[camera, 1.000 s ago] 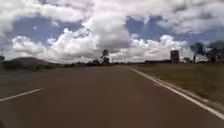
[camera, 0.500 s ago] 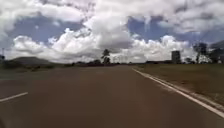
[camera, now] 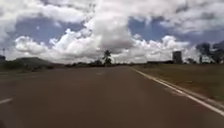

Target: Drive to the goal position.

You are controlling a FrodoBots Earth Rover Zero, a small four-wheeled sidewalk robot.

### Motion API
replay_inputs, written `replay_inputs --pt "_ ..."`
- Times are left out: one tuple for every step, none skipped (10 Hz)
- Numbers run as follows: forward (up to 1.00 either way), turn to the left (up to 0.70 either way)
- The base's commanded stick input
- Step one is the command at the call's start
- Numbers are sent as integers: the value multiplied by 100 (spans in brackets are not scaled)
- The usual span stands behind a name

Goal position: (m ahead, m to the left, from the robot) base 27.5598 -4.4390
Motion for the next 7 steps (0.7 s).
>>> replay_inputs --pt "100 -14" --pt "100 0" --pt "100 0" --pt "100 0" --pt "100 0" --pt "100 0" --pt "100 0"
